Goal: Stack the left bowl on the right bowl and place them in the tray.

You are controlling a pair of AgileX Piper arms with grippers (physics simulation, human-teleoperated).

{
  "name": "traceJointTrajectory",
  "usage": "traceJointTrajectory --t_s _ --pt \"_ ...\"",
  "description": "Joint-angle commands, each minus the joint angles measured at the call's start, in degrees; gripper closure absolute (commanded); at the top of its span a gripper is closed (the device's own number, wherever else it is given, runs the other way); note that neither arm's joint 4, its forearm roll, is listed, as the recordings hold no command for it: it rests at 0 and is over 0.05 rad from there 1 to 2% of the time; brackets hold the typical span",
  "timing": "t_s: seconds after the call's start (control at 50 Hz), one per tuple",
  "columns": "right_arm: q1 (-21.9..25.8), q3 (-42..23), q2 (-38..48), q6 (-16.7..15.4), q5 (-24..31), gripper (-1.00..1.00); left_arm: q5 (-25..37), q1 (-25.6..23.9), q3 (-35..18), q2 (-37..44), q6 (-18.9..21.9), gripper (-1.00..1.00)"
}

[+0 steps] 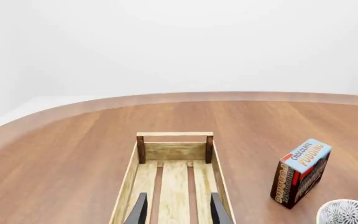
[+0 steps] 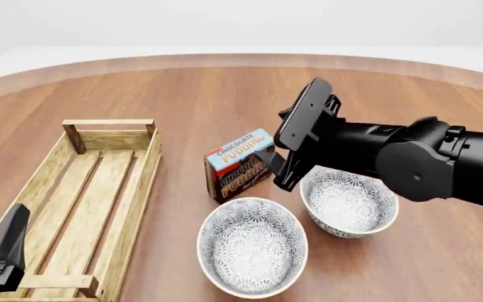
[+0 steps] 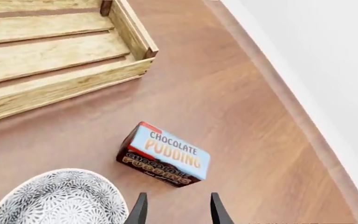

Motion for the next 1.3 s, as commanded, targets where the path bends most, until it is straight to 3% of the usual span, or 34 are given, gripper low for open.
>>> traceJointTrajectory --t_s 0.02,0.5,1.3 --pt "-0.16 -1.64 6.07 -1.66 1.29 -1.0 0.0 0.0 0.0 0.0 0.0 -1.0" --pt "3.27 -2.49 13.8 -1.15 1.78 -1.0 0.0 0.0 0.0 0.0 0.0 -1.0" --pt "5.01 -0.57 20.52 3.49 -0.5 -1.0 0.0 0.0 0.0 0.0 0.0 -1.0"
